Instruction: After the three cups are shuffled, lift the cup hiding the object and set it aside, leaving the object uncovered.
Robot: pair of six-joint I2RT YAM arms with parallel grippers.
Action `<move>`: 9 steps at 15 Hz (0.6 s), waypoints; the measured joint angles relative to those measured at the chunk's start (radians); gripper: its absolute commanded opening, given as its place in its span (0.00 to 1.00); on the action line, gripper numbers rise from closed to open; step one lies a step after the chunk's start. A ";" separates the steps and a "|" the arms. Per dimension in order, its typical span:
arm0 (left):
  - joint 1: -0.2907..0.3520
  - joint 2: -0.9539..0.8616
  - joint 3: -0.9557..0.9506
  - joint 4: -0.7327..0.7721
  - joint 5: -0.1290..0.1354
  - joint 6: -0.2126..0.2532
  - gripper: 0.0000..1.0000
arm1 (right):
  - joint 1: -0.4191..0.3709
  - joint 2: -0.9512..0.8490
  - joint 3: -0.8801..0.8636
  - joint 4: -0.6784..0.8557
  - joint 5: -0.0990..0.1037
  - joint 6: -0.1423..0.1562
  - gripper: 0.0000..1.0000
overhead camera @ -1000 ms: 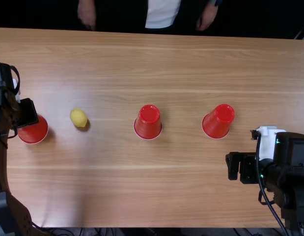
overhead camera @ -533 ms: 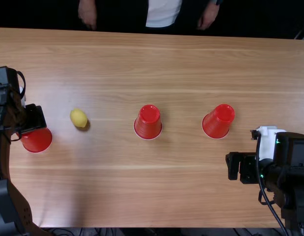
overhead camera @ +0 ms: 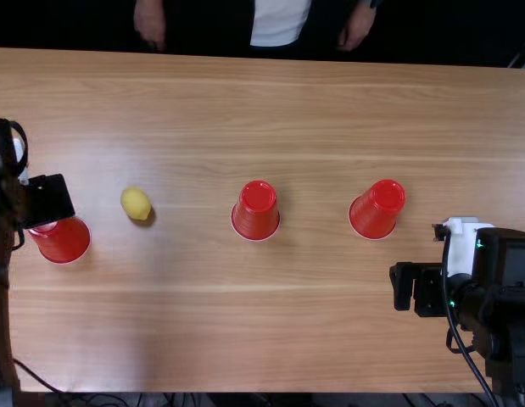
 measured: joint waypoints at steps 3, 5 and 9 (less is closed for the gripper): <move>-0.008 -0.158 0.000 -0.003 0.002 0.000 1.00 | 0.000 -0.026 0.000 0.000 0.000 0.000 1.00; -0.051 -0.303 -0.037 0.007 0.003 0.000 1.00 | 0.000 -0.083 0.000 0.000 0.000 0.001 1.00; -0.140 -0.564 -0.239 -0.002 0.006 -0.001 1.00 | 0.000 -0.124 0.000 -0.002 -0.002 0.000 1.00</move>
